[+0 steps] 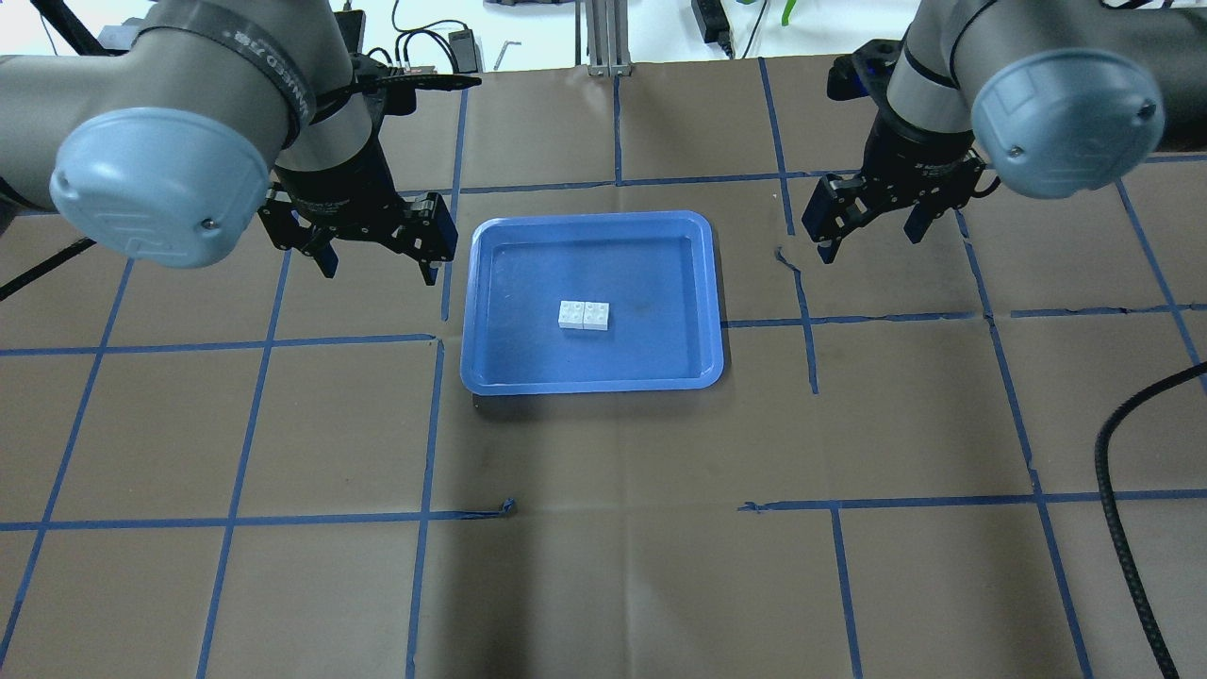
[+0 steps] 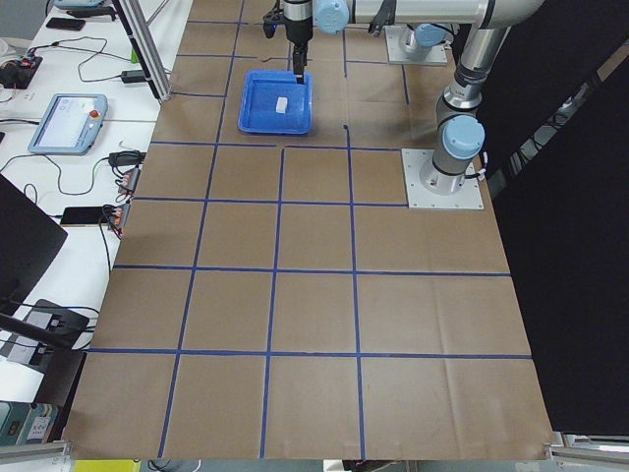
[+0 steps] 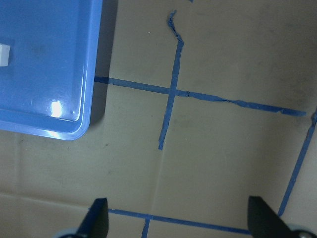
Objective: Assemble white blocks and place on blue tray
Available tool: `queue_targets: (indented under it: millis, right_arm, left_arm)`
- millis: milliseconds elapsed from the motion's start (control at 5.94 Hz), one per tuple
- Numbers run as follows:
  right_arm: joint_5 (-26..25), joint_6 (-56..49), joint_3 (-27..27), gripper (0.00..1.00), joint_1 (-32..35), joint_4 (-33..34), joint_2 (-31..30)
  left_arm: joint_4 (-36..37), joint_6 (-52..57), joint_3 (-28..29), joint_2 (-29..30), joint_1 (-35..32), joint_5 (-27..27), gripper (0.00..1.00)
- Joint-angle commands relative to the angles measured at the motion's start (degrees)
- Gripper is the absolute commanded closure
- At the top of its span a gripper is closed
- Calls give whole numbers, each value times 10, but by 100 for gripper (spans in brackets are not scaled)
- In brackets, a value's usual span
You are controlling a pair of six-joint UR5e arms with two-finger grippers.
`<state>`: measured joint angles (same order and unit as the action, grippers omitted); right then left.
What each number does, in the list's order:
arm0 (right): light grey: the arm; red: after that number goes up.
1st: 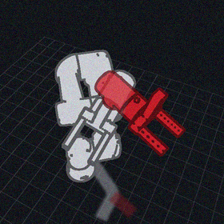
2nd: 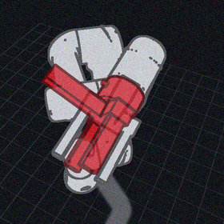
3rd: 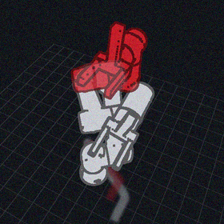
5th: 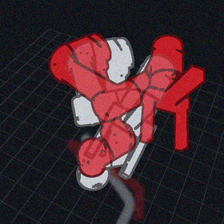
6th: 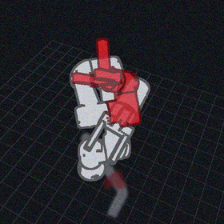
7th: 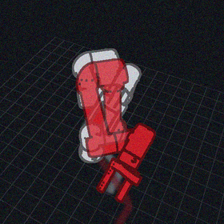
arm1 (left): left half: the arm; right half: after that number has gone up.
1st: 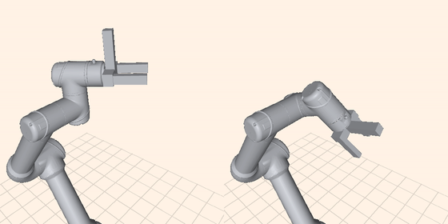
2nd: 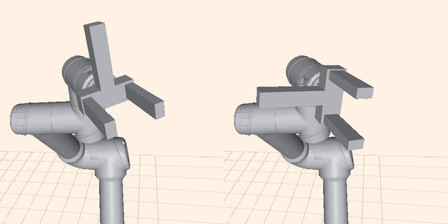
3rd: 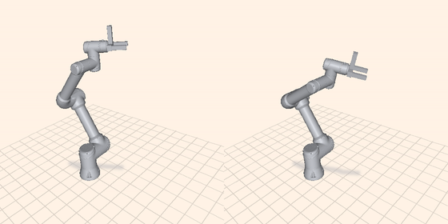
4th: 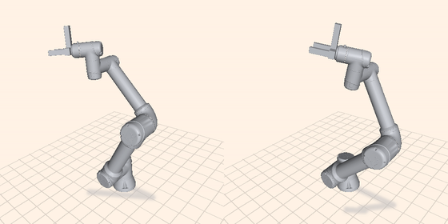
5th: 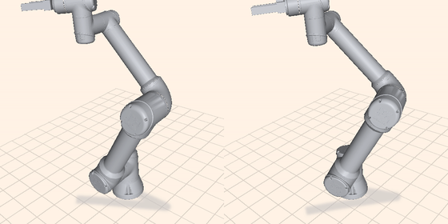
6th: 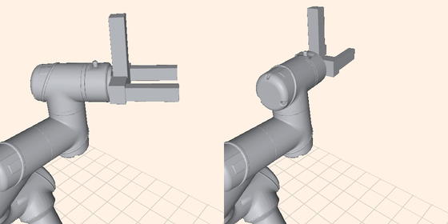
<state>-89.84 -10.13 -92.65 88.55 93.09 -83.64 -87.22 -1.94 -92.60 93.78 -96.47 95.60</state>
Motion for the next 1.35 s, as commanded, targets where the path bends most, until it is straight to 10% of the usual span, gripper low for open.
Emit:
queue_targets:
  millis: [0, 1178]
  right_arm:
    - [2, 83, 14, 0, 3, -54, -54]
    - [0, 109, 3, 0, 9, -56, -79]
  left_arm:
    - [-3, -3, 17, 6, -1, 0, 1]
    - [5, 2, 43, 3, -11, -43, 1]
